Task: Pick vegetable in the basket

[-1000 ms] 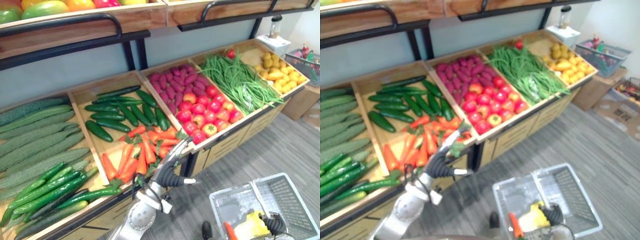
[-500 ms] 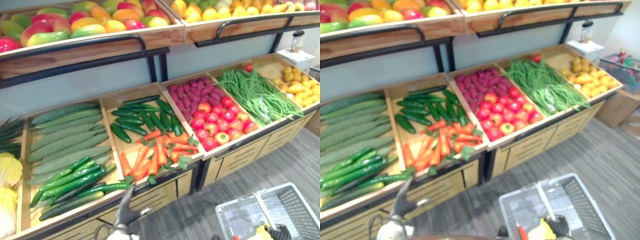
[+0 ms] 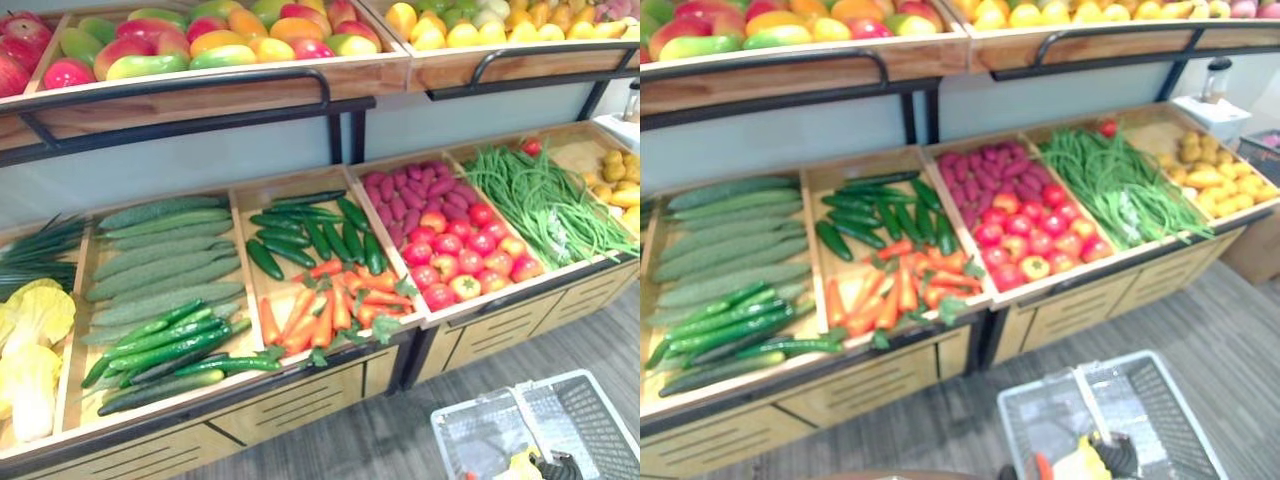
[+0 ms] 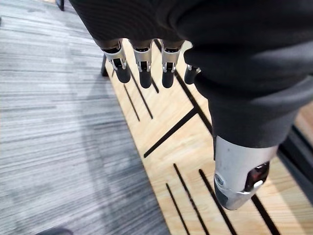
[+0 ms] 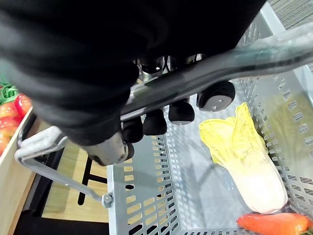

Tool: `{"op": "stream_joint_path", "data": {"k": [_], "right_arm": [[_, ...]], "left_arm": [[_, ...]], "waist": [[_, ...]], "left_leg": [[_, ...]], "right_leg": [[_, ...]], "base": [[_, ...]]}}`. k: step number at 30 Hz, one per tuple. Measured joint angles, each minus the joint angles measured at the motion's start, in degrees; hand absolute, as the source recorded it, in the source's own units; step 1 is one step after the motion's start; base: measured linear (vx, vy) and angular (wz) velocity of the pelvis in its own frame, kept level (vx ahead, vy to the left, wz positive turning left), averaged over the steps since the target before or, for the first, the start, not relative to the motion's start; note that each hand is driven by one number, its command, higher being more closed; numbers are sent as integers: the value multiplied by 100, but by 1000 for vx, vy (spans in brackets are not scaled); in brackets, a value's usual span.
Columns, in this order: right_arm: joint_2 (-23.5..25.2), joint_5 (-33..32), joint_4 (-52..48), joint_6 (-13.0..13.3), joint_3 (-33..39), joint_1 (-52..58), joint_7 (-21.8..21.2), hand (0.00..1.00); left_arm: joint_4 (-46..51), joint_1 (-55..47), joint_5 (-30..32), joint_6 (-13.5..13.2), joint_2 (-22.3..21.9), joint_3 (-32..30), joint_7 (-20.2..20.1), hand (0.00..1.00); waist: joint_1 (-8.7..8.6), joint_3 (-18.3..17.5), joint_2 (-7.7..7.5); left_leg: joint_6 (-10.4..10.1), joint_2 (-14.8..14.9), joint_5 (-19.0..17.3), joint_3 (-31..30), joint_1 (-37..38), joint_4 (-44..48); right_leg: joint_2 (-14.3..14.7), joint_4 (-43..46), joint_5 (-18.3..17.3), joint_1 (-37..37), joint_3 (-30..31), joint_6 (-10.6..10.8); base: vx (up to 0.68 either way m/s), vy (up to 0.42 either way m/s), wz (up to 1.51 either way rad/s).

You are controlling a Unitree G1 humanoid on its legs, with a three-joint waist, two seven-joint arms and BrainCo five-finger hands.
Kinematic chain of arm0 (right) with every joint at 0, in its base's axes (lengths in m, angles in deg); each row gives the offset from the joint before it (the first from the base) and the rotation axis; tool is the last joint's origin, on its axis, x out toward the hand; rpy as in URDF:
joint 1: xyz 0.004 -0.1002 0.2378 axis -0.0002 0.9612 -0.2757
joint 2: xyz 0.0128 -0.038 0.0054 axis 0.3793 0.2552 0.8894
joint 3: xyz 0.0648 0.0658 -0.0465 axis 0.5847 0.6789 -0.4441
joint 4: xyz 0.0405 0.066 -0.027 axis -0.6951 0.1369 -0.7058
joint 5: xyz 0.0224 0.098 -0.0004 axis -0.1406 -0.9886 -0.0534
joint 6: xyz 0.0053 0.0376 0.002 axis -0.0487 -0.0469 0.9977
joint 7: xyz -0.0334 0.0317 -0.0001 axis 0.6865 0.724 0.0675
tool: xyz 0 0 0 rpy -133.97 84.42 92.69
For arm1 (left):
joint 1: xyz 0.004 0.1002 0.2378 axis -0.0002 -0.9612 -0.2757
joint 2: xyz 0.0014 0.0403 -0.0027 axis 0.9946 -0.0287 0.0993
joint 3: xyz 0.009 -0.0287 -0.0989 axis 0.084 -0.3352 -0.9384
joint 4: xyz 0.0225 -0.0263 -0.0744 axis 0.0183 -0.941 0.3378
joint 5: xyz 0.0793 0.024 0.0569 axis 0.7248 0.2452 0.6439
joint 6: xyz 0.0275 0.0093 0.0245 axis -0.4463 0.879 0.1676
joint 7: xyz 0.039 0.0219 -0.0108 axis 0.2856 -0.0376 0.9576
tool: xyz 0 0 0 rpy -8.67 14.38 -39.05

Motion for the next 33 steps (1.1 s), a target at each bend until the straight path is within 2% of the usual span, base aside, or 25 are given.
{"op": "stream_joint_path", "data": {"k": [2, 5, 7, 12, 14, 16, 19, 21, 22, 23, 24, 25, 26, 27, 28, 29, 30, 31, 32, 33], "right_arm": [[0, 173, 2, -68, 6, -163, -5, 100], [1, 181, 3, -116, 3, -238, -13, 100], [3, 189, 3, -190, -2, -330, -59, 100], [8, 190, 35, -274, 5, -367, -126, 100], [16, 188, 54, -304, 11, -412, -142, 100], [15, 188, 51, -373, 138, -509, -247, 100], [26, 189, 2, -388, 264, -502, -255, 100], [122, 191, -207, -400, 374, -503, -244, 100], [184, 190, -432, -419, 356, -480, -243, 100], [226, 191, -614, -429, 281, -469, -244, 100], [235, 197, -672, -431, 203, -507, -252, 100], [266, 288, -760, -430, 117, -646, -235, 100], [236, 414, -789, -439, 118, -659, -229, 100], [226, 416, -768, -454, 97, -650, -237, 100], [227, 431, -715, -485, 26, -602, -228, 100], [227, 440, -704, -498, -26, -569, -229, 100], [240, 567, -672, -546, -141, -620, -246, 100], [250, 666, -650, -566, -193, -822, -246, 100], [274, 694, -670, -567, -248, -898, -257, 100], [362, 736, -671, -565, -313, -906, -257, 100]], "left_arm": [[-315, 105, -34, 199, 7, -135, -151, 0], [-487, 183, -34, 309, 13, -180, -312, 0], [-651, 265, -27, 474, 14, -336, -566, 0], [-776, 336, -248, 570, -22, -388, -706, 0], [-775, 374, -248, 572, -40, -513, -779, 0], [-776, 492, -248, 583, -44, -546, -853, 0], [-777, 621, -248, 582, -46, -518, -920, 0], [-775, 750, -242, 621, -29, -459, -909, 0], [-773, 836, -218, 637, 32, -278, -902, 0], [-772, 968, -178, 644, 77, -153, -902, 0], [-775, 955, -159, 645, 79, -139, -902, 0], [-738, 1013, -102, 628, 68, -83, -891, 0], [-676, 1045, -4, 618, 141, 11, -890, 0], [-650, 1041, 38, 613, 209, 33, -890, 0], [-657, 993, 44, 625, 278, 95, -894, 0], [-649, 970, 45, 622, 326, 125, -894, 0], [-666, 1009, 43, 640, 372, 131, -910, 0], [-758, 1007, 47, 637, 339, 109, -925, 0], [-751, 964, 48, 623, 361, 75, -928, 0], [-725, 887, 50, 673, 455, 80, -916, 0]], "waist": [[-1, 14, -7], [-1, 21, -16], [-5, 25, -22], [-5, 57, -24], [16, 138, -39], [1, 410, 21], [-6, 581, 10], [-7, 639, -37], [-31, 760, -30], [-61, 890, -49], [-45, 914, 59], [-28, 1101, 114], [-104, 1260, 99], [-144, 1283, 71], [-181, 1263, 3], [-217, 1239, -77], [-226, 1278, -238], [-82, 1260, 65], [5, 1317, -83], [-10, 1296, -209]], "left_leg": [[-8, 11, 17, 101, 81, -61], [-11, 17, 14, 159, 93, -63], [-24, 30, 4, 265, 131, -67], [-57, 73, -23, 434, 317, -138], [-72, 168, -300, 549, 234, 339], [-64, 380, -777, 572, -5, 1209], [11, 426, -1039, 680, -141, 1660], [123, 420, -1226, 905, -432, 2065], [197, 469, -1344, 1078, -547, 2300], [272, 531, -1413, 1292, -615, 2454], [324, 630, -1397, 1475, -612, 2446], [416, 778, -1358, 1785, -543, 2425], [493, 768, -1293, 1936, -462, 2361], [507, 768, -1273, 1979, -416, 2350], [519, 804, -1265, 2074, -382, 2404], [519, 816, -1269, 2165, -390, 2539], [548, 822, -1311, 2149, -655, 2763], [738, 720, -1036, 1904, -672, 2016], [741, 617, -782, 2270, -455, 1712], [818, 443, -642, 2654, -263, 1453]], "right_leg": [[19, 0, 1, -1, 81, 0], [31, -1, 1, -13, 159, -2], [53, -1, -1, -41, 249, -4], [125, 0, -11, 6, 407, -17], [175, 29, -30, 17, 537, -41], [257, 271, -73, 39, 642, 0], [267, 603, -162, -122, 792, 58], [233, 887, -135, -544, 1090, 103], [229, 1055, -55, -746, 1201, 184], [287, 1113, 280, -962, 1228, 172], [360, 1011, 562, -1025, 1225, 135], [350, 1723, 428, -1293, 730, -247], [11, 3413, -395, -1619, -20, -799], [-194, 4179, -648, -1686, -308, -982], [-566, 5367, -724, -1692, -697, -1181], [-730, 5567, -572, -1667, -817, -1252], [-686, 5271, -406, -1654, -1258, -1404], [-175, 4316, -566, -1344, -1198, -1309], [-335, 4878, -827, -1350, -1246, -1197], [-663, 5834, -1226, -1157, -1310, -800]], "base": [[-50, -23, -19], [-35, -16, -15], [-23, -16, -20], [-1, -20, -20], [-5, 8, -30], [-50, 28, -25], [-71, 62, -25], [-129, 132, -60], [-213, 184, -89], [-218, 162, -95], [-245, 169, -114], [-243, 133, -96], [-229, 115, -73], [-153, 82, -38], [-37, 59, -26], [-53, 81, -63], [-251, 130, -114], [-297, 141, -155], [-271, 116, -160], [-83, 32, -142]]}}
